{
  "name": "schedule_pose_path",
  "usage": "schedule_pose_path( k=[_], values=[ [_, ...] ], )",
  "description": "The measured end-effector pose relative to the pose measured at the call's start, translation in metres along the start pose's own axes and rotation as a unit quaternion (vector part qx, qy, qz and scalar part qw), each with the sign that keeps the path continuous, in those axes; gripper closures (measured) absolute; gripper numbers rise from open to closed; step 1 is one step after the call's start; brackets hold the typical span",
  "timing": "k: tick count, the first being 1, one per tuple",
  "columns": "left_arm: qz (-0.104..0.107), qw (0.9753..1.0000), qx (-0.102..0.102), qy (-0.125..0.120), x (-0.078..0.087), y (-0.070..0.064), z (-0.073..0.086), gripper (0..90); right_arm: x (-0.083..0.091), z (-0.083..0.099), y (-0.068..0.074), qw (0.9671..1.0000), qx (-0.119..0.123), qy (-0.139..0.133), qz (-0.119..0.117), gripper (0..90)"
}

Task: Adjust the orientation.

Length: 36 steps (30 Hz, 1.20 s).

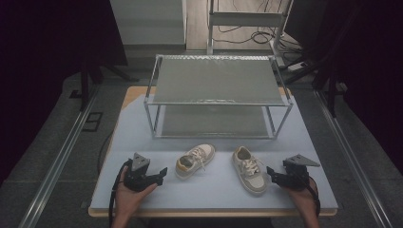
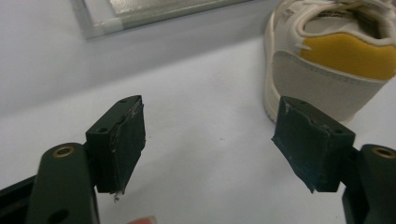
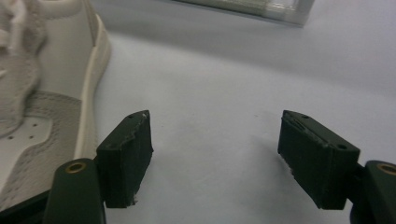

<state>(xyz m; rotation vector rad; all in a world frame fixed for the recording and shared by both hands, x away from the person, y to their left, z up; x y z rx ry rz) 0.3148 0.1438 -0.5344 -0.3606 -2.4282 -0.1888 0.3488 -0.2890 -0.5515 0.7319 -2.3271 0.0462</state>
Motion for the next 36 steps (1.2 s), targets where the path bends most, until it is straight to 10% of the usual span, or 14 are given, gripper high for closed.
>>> schedule_pose_path(
  k=[7, 20, 36],
  values=[
    [0.014, 0.9994, 0.029, 0.016, -0.001, 0.003, 0.003, 28.0, 0.01, 0.003, 0.002, 0.9998, -0.011, -0.019, -0.001, 33.2],
    [0.036, 0.9986, 0.039, 0.009, 0.016, -0.011, 0.003, 28.6, 0.044, -0.011, 0.023, 0.9932, -0.007, -0.092, -0.072, 87.3],
    [0.053, 0.9985, 0.014, 0.007, 0.016, -0.027, -0.003, 27.2, 0.042, -0.03, 0.099, 0.9833, 0.068, -0.092, -0.142, 89.7]
  ],
)
Point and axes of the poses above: each handheld gripper's, and its own axes: x roughly backward along the jaws, z roughly out of its underside, y roughly to its left, the point moved 9 cm from there along -x, roughly forward along the jaws, and after that the axes turned 12 degrees about -z, right-handed, at the moved point
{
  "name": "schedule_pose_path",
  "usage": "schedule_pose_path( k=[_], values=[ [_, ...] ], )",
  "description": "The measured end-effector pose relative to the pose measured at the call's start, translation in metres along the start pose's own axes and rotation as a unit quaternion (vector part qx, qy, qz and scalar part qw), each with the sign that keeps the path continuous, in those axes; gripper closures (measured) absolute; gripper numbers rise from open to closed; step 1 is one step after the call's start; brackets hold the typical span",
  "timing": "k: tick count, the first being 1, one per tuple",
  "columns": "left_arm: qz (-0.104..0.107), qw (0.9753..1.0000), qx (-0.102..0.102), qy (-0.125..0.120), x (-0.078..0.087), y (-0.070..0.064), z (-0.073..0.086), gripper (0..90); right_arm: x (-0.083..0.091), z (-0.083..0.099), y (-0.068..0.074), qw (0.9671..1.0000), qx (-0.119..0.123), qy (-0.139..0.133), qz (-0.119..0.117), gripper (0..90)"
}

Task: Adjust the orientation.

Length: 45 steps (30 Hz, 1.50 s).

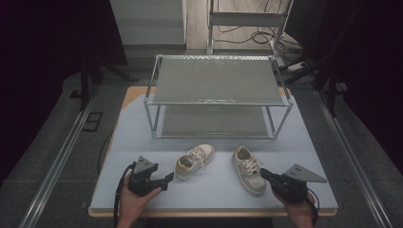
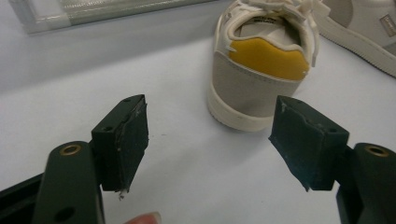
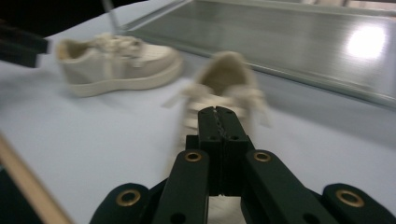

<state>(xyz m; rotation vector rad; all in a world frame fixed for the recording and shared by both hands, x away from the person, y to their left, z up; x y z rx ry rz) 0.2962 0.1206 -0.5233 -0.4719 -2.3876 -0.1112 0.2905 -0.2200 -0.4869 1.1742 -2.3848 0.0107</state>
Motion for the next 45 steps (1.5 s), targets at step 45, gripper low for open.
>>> schedule_pose_path(
  k=[45],
  values=[
    [0.003, 0.9999, 0.01, 0.005, 0.003, 0.006, 0.003, 26.0, -0.131, 0.008, 0.095, 0.9897, 0.063, 0.079, -0.101, 88.0]
  ],
)
Point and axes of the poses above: each handheld gripper's, and its own axes: x roughly backward along the jaws, z roughly out of its underside, y roughly to its left, the point moved 9 cm from there along -x, roughly forward along the jaws, and after that the axes turned 12 degrees about -z, right-handed, at the moved point
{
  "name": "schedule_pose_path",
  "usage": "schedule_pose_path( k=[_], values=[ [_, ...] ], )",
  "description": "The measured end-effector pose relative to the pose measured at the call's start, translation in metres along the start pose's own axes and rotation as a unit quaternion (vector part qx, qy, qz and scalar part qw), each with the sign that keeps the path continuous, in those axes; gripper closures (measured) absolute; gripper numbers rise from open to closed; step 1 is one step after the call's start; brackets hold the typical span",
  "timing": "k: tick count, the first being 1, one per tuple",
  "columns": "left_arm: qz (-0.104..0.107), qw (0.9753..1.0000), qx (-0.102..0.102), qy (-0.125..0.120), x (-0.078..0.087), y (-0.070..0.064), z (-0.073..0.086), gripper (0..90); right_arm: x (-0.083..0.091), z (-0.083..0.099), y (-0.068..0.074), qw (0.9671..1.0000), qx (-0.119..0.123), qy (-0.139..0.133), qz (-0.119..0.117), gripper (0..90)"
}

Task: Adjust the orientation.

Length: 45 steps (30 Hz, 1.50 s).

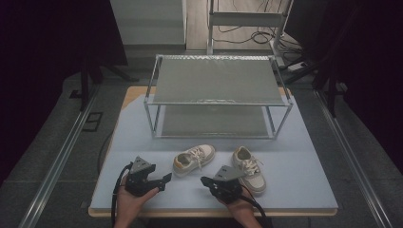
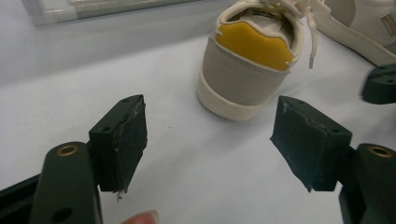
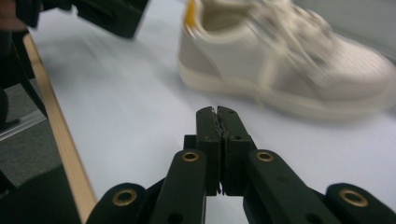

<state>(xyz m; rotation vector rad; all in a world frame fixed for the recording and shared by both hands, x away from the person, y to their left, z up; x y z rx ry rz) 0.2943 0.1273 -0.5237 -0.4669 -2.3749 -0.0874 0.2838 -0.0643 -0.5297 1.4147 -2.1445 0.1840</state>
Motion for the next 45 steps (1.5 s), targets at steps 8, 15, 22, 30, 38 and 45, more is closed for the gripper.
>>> schedule_pose_path(
  k=[8, 15, 22, 30, 38, 45],
  values=[
    [-0.001, 1.0, -0.007, 0.003, -0.001, -0.003, 0.001, 26.0, 0.06, 0.031, -0.014, 0.9978, -0.029, -0.014, 0.057, 88.0],
    [-0.001, 1.0, -0.007, 0.005, -0.003, -0.003, 0.003, 25.9, 0.09, 0.054, -0.025, 0.9942, -0.057, -0.02, 0.089, 88.1],
    [-0.002, 0.9999, -0.007, 0.01, -0.006, -0.002, 0.005, 25.8, 0.102, 0.063, -0.041, 0.9908, -0.075, -0.02, 0.111, 89.2],
    [-0.005, 0.9998, -0.008, 0.015, -0.009, -0.001, 0.008, 25.6, 0.11, 0.066, -0.049, 0.9901, -0.094, -0.026, 0.101, 89.6],
    [-0.004, 0.9998, -0.009, 0.017, -0.01, -0.001, 0.008, 25.6, 0.129, 0.073, -0.07, 0.9847, -0.119, -0.036, 0.122, 89.7],
    [-0.007, 0.9999, -0.005, 0.014, -0.008, 0.002, 0.008, 25.6, 0.14, 0.077, -0.088, 0.9806, -0.135, -0.043, 0.136, 89.7]
  ],
)
Point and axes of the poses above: each handheld gripper's, and its own axes: x roughly backward along the jaws, z roughly out of its underside, y roughly to its left, the point moved 9 cm from there along -x, roughly forward along the jaws, and after that the axes turned 12 degrees about -z, right-handed, at the moved point
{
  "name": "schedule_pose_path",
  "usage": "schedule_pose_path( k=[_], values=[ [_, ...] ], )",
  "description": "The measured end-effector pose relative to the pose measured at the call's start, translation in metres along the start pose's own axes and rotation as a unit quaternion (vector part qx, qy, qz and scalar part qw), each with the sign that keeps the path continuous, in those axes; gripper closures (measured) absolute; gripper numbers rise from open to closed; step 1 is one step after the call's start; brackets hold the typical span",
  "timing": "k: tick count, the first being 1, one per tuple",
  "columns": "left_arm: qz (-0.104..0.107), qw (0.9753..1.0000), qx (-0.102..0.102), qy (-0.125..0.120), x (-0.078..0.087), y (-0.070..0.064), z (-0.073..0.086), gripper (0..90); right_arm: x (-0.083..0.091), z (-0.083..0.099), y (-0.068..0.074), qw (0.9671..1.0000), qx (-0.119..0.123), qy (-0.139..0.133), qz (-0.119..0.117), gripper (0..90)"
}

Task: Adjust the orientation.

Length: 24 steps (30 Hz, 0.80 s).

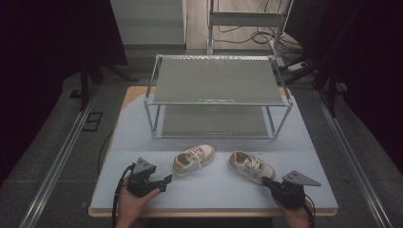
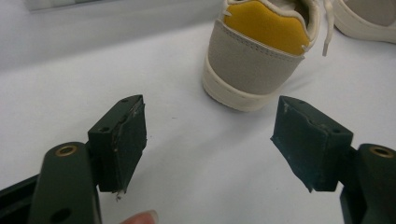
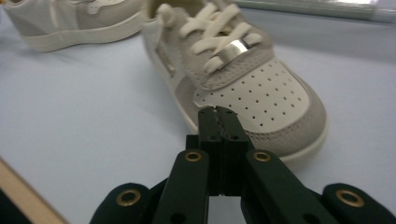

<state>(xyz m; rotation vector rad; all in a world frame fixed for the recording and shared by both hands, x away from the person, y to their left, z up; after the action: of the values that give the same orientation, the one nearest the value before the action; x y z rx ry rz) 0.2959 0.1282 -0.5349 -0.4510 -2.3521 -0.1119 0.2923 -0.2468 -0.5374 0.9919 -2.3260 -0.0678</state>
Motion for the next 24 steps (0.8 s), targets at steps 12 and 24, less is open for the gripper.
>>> schedule_pose_path(
  k=[12, 24],
  values=[
    [-0.002, 1.0, 0.004, 0.0, 0.002, 0.003, 0.0, 25.5, 0.0, -0.012, -0.042, 0.9991, -0.019, -0.008, 0.036, 89.7],
    [-0.005, 1.0, 0.002, 0.0, 0.001, 0.001, 0.0, 25.6, -0.005, -0.029, -0.05, 0.9989, -0.019, -0.022, 0.035, 89.7]
  ],
)
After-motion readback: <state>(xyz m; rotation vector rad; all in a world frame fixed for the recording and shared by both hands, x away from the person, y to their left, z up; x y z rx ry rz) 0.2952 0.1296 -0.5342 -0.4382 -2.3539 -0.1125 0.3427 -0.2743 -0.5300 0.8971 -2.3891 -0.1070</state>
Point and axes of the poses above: each handheld gripper's, and its own axes: x roughly backward along the jaws, z roughly out of its underside, y roughly to its left, the point moved 9 cm from there along -x, roughly forward along the jaws, and after that the axes turned 12 degrees about -z, right-handed, at the moved point
